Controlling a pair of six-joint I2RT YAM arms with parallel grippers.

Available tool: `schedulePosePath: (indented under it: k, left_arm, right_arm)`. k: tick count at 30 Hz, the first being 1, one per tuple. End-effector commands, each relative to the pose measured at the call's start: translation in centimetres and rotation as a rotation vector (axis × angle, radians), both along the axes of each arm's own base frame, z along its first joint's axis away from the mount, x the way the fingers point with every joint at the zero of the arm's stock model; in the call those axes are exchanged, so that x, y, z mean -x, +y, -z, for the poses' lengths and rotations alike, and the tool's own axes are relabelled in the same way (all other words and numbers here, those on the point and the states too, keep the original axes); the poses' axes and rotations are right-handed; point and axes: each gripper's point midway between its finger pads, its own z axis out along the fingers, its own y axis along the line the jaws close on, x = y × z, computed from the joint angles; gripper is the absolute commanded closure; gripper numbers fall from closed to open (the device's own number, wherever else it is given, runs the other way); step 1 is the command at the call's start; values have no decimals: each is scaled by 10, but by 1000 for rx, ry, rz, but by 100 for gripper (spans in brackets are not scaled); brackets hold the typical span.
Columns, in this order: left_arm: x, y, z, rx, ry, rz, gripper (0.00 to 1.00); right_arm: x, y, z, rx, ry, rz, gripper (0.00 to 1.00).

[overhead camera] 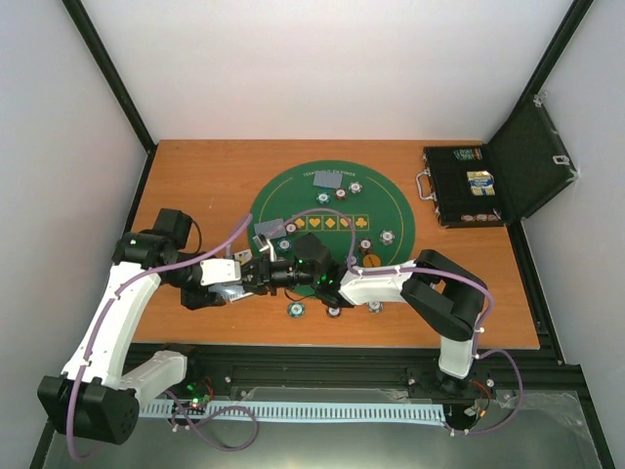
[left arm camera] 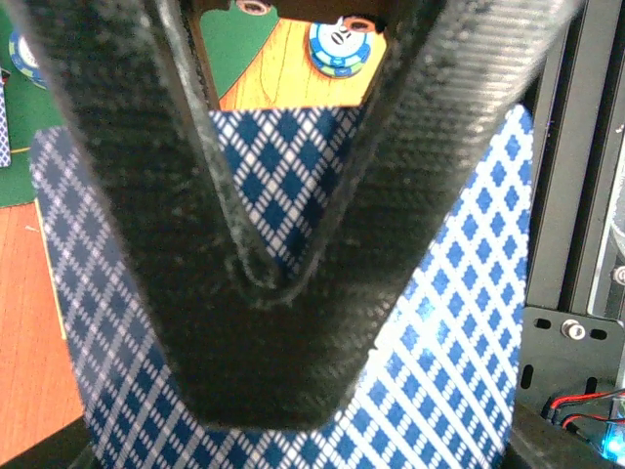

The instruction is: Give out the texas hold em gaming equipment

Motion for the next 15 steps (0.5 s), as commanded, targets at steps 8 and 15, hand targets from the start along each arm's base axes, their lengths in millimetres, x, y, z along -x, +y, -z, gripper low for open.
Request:
schedulePosePath:
  k: [8,15]
  left_arm:
    - [-2,-6,-4,37,-21,13,83]
    - [-1,-5,-3,29,-29,19,81]
  right_arm:
    - [16,2,14,-5,-11,-46,53]
    - [16,10,14,-8,-3,-53,68]
